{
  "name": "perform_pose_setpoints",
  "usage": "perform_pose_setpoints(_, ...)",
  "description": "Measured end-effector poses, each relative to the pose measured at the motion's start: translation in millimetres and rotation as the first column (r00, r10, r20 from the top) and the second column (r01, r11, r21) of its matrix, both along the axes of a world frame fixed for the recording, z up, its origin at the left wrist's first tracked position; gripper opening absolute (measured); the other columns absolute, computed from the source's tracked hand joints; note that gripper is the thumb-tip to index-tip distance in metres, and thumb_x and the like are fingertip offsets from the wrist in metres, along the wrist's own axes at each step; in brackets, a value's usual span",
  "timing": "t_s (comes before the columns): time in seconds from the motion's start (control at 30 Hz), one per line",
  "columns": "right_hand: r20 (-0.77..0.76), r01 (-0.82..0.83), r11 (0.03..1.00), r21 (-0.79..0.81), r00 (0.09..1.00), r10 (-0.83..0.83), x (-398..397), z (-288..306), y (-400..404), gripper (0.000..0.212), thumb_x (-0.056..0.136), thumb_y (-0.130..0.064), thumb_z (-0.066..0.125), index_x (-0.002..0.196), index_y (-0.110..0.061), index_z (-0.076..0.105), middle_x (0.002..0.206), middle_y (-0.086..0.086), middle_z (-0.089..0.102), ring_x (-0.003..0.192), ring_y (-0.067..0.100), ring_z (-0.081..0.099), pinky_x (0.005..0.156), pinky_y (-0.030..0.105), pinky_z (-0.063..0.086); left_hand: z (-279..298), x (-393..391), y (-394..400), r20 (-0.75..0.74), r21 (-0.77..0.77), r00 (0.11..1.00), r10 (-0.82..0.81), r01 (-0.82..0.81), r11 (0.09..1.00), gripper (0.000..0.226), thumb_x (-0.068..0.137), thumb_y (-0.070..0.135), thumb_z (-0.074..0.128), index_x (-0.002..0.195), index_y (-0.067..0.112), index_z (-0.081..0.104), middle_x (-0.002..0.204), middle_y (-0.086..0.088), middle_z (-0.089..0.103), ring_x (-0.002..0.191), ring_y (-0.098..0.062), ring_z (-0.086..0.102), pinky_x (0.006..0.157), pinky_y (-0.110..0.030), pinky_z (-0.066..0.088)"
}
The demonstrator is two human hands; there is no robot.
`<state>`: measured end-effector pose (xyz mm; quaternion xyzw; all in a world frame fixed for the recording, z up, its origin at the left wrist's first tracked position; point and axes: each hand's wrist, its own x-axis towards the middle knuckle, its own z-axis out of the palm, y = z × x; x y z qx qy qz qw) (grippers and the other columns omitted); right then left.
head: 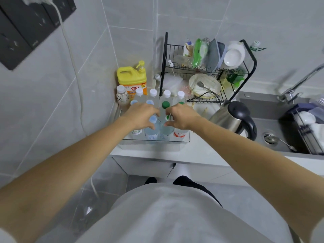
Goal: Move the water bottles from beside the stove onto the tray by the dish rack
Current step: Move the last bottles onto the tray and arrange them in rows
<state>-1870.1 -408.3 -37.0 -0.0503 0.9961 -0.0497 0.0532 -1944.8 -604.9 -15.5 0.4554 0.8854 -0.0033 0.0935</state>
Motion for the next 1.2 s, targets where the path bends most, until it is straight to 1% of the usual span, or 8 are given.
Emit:
perform_pose_setpoints(0.1,-0.014,-0.011,1.000,0.015,1.000,0.011,1,0,-2,0.041,0.090,-0.050,0.072,0.110,-0.014,0.066,0.103,0.009,0.070,0.096,0.033,0.065,0.072,0.033,0.041,-3,1,2,0.047,0.003,0.998,0.031,-0.031,1.000,0.031,0.080,0.028,0.083,0.107,0.022,0.068,0.103,-0.006,0.064,0.095,-0.032,0.066,0.064,-0.035,0.043)
perform_pose_setpoints(0.17,-0.016,-0.013,1.000,0.012,1.000,0.013,0,1,-3,0.040,0.090,-0.048,0.072,0.107,-0.013,0.066,0.101,0.009,0.069,0.094,0.034,0.065,0.074,0.036,0.045,-5,1,3,0.056,0.012,0.997,0.048,-0.048,0.999,0.019,0.082,0.021,0.081,0.094,0.016,0.067,0.096,-0.008,0.059,0.088,-0.033,0.066,0.062,-0.035,0.042)
perform_pose_setpoints(0.23,-0.006,-0.010,1.000,0.011,1.000,0.010,0,1,-4,0.038,0.090,-0.047,0.073,0.106,-0.014,0.066,0.100,0.008,0.069,0.093,0.035,0.064,0.076,0.038,0.049,-6,1,3,0.035,0.016,0.998,0.057,-0.058,0.998,0.015,0.083,0.018,0.080,0.088,0.013,0.067,0.095,-0.008,0.055,0.084,-0.034,0.065,0.061,-0.036,0.042)
perform_pose_setpoints(0.4,-0.005,-0.016,1.000,-0.006,1.000,0.016,0,3,-6,0.035,0.089,-0.043,0.074,0.108,-0.015,0.066,0.104,0.007,0.069,0.095,0.034,0.065,0.079,0.041,0.053,-9,-2,3,0.017,0.014,0.999,0.038,-0.038,0.999,0.016,0.083,0.015,0.077,0.096,0.014,0.069,0.099,-0.009,0.059,0.087,-0.033,0.065,0.059,-0.034,0.038)
perform_pose_setpoints(0.53,0.010,-0.020,0.999,-0.025,1.000,0.020,1,3,-5,0.034,0.089,-0.038,0.074,0.115,-0.016,0.066,0.110,0.006,0.069,0.099,0.034,0.065,0.082,0.042,0.053,-7,-4,6,0.036,0.010,0.999,0.038,-0.039,0.999,0.021,0.079,0.012,0.075,0.099,0.017,0.069,0.099,-0.009,0.059,0.082,-0.033,0.065,0.063,-0.039,0.053)
perform_pose_setpoints(0.8,0.010,-0.043,0.998,-0.052,0.999,0.044,0,4,-2,0.032,0.088,-0.031,0.077,0.115,-0.014,0.068,0.109,0.006,0.069,0.098,0.032,0.064,0.079,0.040,0.050,-9,-7,8,0.039,0.007,0.998,0.047,-0.047,0.999,0.028,0.079,0.014,0.076,0.105,0.019,0.070,0.100,-0.008,0.063,0.086,-0.031,0.066,0.067,-0.044,0.057)
perform_pose_setpoints(1.0,0.014,-0.070,0.995,-0.072,0.997,0.071,0,3,-2,0.032,0.088,-0.028,0.078,0.117,-0.016,0.069,0.112,0.004,0.067,0.099,0.030,0.063,0.076,0.036,0.045,-9,-11,9,0.045,-0.005,0.998,0.047,-0.046,0.999,0.027,0.080,0.016,0.076,0.106,0.020,0.069,0.102,-0.008,0.061,0.089,-0.031,0.066,0.065,-0.040,0.053)
perform_pose_setpoints(1.2,0.030,-0.060,0.994,-0.092,0.998,0.063,1,5,0,0.034,0.088,-0.028,0.077,0.118,-0.015,0.066,0.113,0.006,0.065,0.099,0.032,0.063,0.077,0.039,0.051,-8,-13,10,0.059,-0.027,0.998,0.032,-0.030,0.999,0.025,0.080,0.017,0.075,0.104,0.021,0.067,0.101,-0.007,0.058,0.086,-0.031,0.064,0.063,-0.038,0.050)
